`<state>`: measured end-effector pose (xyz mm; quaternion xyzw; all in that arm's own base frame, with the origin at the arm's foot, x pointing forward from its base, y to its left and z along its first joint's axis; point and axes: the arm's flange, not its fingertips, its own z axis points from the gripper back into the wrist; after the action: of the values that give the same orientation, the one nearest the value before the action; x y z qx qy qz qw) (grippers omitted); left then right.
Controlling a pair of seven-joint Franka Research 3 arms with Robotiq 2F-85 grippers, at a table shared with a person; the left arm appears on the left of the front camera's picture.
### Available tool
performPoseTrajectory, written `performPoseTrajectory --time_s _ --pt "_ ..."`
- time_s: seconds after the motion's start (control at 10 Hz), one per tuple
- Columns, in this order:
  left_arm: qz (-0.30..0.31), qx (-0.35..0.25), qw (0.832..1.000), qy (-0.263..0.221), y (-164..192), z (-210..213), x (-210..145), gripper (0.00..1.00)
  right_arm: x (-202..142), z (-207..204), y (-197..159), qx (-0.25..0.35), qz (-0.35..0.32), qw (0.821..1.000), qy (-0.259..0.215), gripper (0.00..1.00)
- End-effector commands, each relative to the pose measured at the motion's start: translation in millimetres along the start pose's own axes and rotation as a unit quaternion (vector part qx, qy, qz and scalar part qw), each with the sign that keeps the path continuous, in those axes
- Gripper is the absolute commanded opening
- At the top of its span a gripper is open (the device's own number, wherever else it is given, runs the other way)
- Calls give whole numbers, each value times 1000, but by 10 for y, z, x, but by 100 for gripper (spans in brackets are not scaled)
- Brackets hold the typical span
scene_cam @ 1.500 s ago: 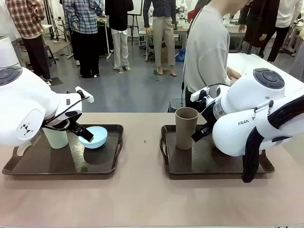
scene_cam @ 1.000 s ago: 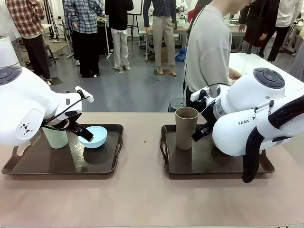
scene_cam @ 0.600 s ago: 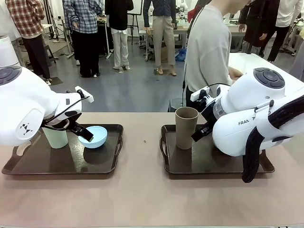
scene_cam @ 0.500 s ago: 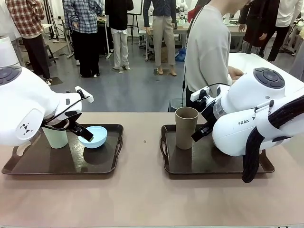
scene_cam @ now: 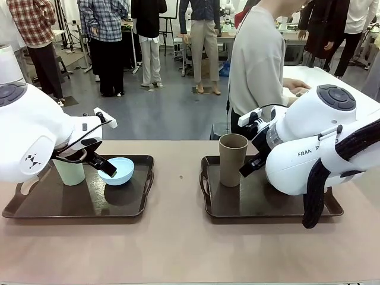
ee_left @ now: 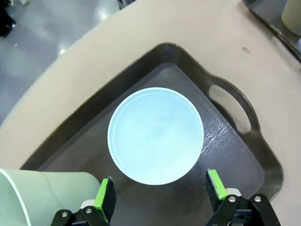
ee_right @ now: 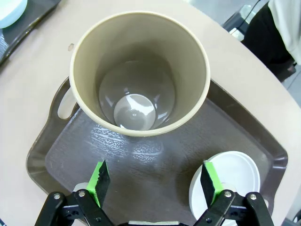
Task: Set up a tray with a mat and arrange the tableware.
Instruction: Pick up the Picnic Bowl and Reusable plastic cup from the Handle tray in front of the human's position and hold them in the air.
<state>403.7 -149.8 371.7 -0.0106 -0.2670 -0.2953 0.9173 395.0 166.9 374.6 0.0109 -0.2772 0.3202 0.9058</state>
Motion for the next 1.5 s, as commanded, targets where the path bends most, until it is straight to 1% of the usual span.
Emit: performPoseTrajectory --time_s 0.0,0.1,0.2,0.3,0.4,0.5,0.7,0.8,1.0,1.1,1.2,1.3,1.4 --pt "0 0 1000 0 -1 0 0 100 0 0 0 0 0 1000 0 100" --pt "0 0 1000 0 0 0 0 100 0 0 0 0 0 1000 0 100" --pt "-6 -30 999 9 -97 175 -150 100 -225 162 52 -12 -2 1000 3 100" --pt "6 -28 999 28 -180 264 -232 100 -379 251 71 -19 -6 1000 10 100" --pt "32 -18 998 56 -270 388 -332 100 -590 363 100 -34 -35 999 24 100" --pt "52 -10 996 67 -342 578 -493 100 -843 525 162 -47 -72 995 46 100" --pt "73 5 993 92 -424 905 -734 100 -1223 825 276 -78 -139 984 73 100" --pt "78 13 991 108 -495 1065 -875 100 -1456 933 413 -65 -160 980 103 100" --pt "101 1 988 118 -479 1213 -1063 100 -1849 1078 726 -41 -167 974 147 100" --pt "121 -5 985 121 -398 1244 -1133 100 -2011 1122 835 -37 -189 969 152 100" --pt "139 -11 982 126 -369 1257 -1230 100 -2185 1182 937 -49 -209 964 157 100" --pt "135 -8 983 124 -327 1246 -1268 100 -2208 1228 920 -76 -216 964 138 100" --pt "100 -9 986 129 -198 1417 -214 100 -228 1152 349 -45 -177 968 170 100"
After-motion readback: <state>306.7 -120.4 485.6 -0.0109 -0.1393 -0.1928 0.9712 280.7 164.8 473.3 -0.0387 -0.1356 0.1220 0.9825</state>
